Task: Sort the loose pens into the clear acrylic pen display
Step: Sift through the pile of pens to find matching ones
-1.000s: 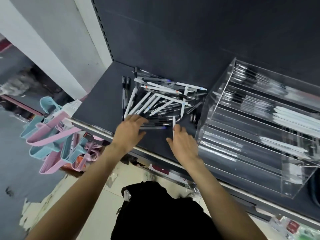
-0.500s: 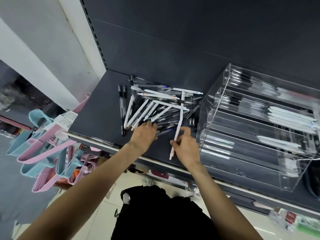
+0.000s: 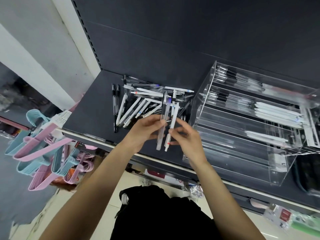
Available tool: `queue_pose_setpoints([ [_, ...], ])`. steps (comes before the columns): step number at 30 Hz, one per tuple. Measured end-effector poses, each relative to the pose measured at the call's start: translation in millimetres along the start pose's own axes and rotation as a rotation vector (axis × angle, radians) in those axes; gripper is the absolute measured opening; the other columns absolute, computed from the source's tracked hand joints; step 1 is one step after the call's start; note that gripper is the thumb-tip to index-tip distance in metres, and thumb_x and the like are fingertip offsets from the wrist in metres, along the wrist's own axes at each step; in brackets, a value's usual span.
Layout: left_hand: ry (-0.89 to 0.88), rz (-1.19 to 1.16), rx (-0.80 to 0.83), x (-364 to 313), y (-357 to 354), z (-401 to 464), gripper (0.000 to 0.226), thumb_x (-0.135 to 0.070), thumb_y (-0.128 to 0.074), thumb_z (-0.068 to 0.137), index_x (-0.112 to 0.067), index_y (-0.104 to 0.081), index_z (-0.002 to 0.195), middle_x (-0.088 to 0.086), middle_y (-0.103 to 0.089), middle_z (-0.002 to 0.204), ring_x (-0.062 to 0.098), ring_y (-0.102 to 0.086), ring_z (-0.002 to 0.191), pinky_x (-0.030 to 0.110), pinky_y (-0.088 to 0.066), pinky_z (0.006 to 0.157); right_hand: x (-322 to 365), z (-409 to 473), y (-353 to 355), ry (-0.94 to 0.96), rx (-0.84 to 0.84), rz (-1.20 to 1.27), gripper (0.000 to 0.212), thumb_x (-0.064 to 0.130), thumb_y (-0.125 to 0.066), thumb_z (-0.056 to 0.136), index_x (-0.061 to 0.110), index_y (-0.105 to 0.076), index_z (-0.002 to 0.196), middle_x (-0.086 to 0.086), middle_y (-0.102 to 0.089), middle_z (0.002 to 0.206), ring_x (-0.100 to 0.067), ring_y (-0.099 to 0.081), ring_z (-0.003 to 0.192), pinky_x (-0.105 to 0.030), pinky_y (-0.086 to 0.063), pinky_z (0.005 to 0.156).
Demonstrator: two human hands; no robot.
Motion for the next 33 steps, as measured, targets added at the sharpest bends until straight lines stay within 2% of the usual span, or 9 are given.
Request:
queue_pose_setpoints([
  [4, 0.023, -0.116, -0.013, 11, -14, -7, 0.022, -0.020, -0.057, 0.093, -0.015, -0.066, 0.113, 0.000, -0.069, 0.098, 0.012, -0.066, 0.091, 0.027, -0.055, 0.077, 16, -10, 1, 0.050, 0.052, 0.050, 0.044, 0.008, -0.066, 0.085, 0.021, -0.058, 0.126, -0.003, -0.062, 0.078, -0.011, -0.063, 0.073, -0.023, -0.055, 0.062],
  [9, 0.019, -0.210, -0.056, 22, -29, -14, 0.020, -0.018, -0.056, 0.093, -0.013, -0.064, 0.110, 0.005, -0.070, 0.107, 0.020, -0.068, 0.094, 0.033, -0.056, 0.080, 21, -13, 17, 0.132, -0.047, -0.180, 0.048, 0.020, -0.075, 0.079, 0.029, -0.052, 0.120, 0.002, -0.064, 0.074, -0.013, -0.064, 0.069, -0.024, -0.055, 0.065],
  [14, 0.044, -0.341, -0.111, 34, -35, -16, 0.015, -0.012, -0.055, 0.093, -0.012, -0.064, 0.105, 0.009, -0.068, 0.100, 0.019, -0.066, 0.090, 0.031, -0.057, 0.080, 43, -20, 21, 0.355, -0.104, -0.479, 0.018, 0.022, -0.075, 0.079, 0.020, -0.065, 0.094, 0.012, -0.065, 0.076, 0.001, -0.061, 0.069, -0.008, -0.045, 0.062],
  [17, 0.053, -0.425, -0.114, 35, -38, -17, 0.013, -0.012, -0.056, 0.092, -0.011, -0.065, 0.102, 0.012, -0.065, 0.100, 0.016, -0.068, 0.087, 0.026, -0.057, 0.074, 53, -26, 13, 0.482, -0.092, -0.674, 0.021, 0.024, -0.069, 0.085, 0.017, -0.071, 0.104, 0.004, -0.067, 0.088, -0.002, -0.058, 0.069, -0.009, -0.046, 0.065],
  [20, 0.045, -0.458, -0.152, 36, -34, -17, 0.011, -0.011, -0.056, 0.092, -0.010, -0.064, 0.101, 0.010, -0.063, 0.094, 0.014, -0.068, 0.080, 0.023, -0.056, 0.068, 50, -27, 4, 0.482, -0.016, -0.784, 0.031, 0.028, -0.064, 0.088, 0.021, -0.065, 0.119, 0.002, -0.062, 0.097, -0.010, -0.058, 0.074, -0.024, -0.052, 0.069],
  [23, 0.031, -0.504, -0.185, 36, -29, -17, 0.017, -0.011, -0.057, 0.091, -0.010, -0.064, 0.106, 0.005, -0.067, 0.088, 0.013, -0.067, 0.076, 0.022, -0.056, 0.067, 38, -29, -6, 0.428, 0.112, -0.864, 0.047, 0.035, -0.064, 0.087, 0.028, -0.054, 0.132, 0.004, -0.051, 0.105, -0.008, -0.053, 0.084, -0.019, -0.045, 0.076],
  [28, -0.053, -0.487, -0.265, 33, -19, -17, 0.035, -0.028, -0.063, 0.078, -0.010, -0.066, 0.108, 0.001, -0.068, 0.084, 0.017, -0.066, 0.081, 0.025, -0.056, 0.070, 33, -27, 5, 0.334, 0.059, -0.507, 0.027, 0.025, -0.071, 0.082, 0.023, -0.067, 0.110, 0.000, -0.062, 0.097, -0.009, -0.065, 0.074, -0.027, -0.057, 0.067],
  [31, -0.086, -0.444, -0.342, 30, -13, -16, 0.026, -0.028, -0.065, 0.079, -0.009, -0.067, 0.097, 0.003, -0.069, 0.080, 0.019, -0.066, 0.081, 0.028, -0.057, 0.073, 33, -25, 9, 0.314, 0.019, -0.489, 0.019, 0.028, -0.064, 0.087, 0.023, -0.068, 0.105, 0.005, -0.070, 0.092, -0.009, -0.068, 0.072, -0.031, -0.058, 0.068],
  [33, -0.103, -0.447, -0.406, 28, -4, -16, 0.016, -0.022, -0.064, 0.084, -0.008, -0.067, 0.091, 0.003, -0.068, 0.080, 0.017, -0.066, 0.080, 0.027, -0.057, 0.072, 35, -23, 19, 0.267, -0.030, -0.463, 0.019, 0.023, -0.059, 0.091, 0.019, -0.066, 0.109, 0.003, -0.071, 0.088, -0.004, -0.068, 0.066, -0.023, -0.057, 0.063],
])
Point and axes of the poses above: each hand's wrist, its own z-axis towards the middle knuckle, its own y-axis out of the back of the hand, x = y × z, the point moved 10 cm from there along z, towards the middle knuckle
